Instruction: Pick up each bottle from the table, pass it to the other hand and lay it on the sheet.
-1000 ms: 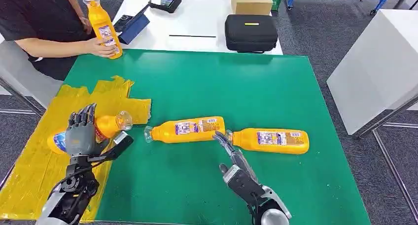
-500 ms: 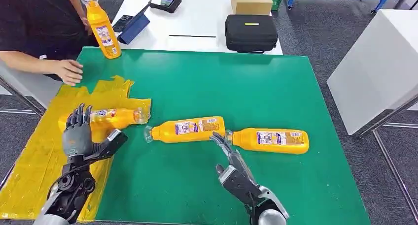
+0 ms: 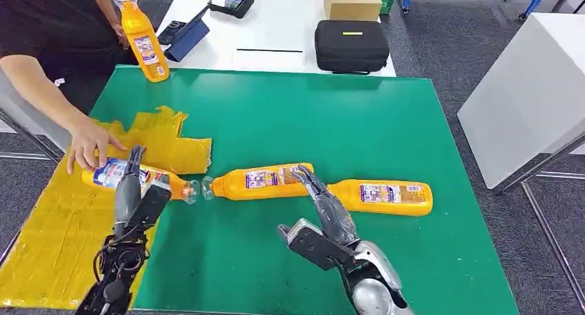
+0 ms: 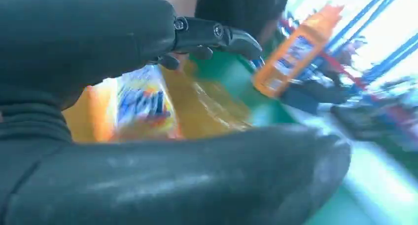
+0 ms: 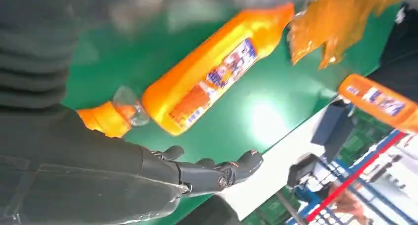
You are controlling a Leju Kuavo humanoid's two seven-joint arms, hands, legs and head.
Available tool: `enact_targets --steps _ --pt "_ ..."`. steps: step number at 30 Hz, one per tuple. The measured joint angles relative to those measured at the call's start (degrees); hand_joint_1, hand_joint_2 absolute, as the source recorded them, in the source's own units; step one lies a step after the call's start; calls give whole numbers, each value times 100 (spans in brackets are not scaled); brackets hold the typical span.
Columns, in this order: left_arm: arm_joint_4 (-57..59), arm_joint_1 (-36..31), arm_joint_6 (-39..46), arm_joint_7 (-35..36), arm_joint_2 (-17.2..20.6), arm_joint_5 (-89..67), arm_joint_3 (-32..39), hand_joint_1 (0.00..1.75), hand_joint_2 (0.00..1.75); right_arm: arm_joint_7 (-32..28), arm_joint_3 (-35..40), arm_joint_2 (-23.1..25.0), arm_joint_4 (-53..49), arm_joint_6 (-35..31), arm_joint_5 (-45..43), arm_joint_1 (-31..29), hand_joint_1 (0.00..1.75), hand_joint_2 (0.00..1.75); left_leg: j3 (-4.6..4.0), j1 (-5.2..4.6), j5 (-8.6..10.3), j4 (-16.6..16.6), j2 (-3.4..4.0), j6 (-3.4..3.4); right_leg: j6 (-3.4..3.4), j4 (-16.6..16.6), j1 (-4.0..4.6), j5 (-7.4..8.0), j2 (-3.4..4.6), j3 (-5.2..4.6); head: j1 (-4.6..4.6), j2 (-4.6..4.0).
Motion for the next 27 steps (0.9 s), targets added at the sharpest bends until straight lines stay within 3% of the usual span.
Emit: enact_targets --steps 4,11,18,27 --pt "-1484 574 -438 -148 -321 2253 -11 0 0 163 -2 -22 109 -436 264 -177 0 175 -6 -1 -3 0 1 1 0 -1 -1 -1 0 -6 0 0" --pt "-3348 1648 -1146 -60 -341 3513 22 0 0 627 -2 -181 127 -983 829 -308 0 175 -4 2 -4 -2 1 0 -1 -1 3 -3 0 -9 0 0" --pt "-4000 2152 -1230 -161 -321 3674 57 0 0 856 -2 -295 118 -937 1025 -307 0 175 -4 2 -3 -2 0 1 0 -1 1 -3 -1 -6 0 0" --pt "-4035 2063 -924 -233 -185 3684 -96 0 0 1082 269 -267 413 -741 1657 -545 0 175 -3 2 0 -2 -1 0 1 0 2 -1 -1 -3 0 0"
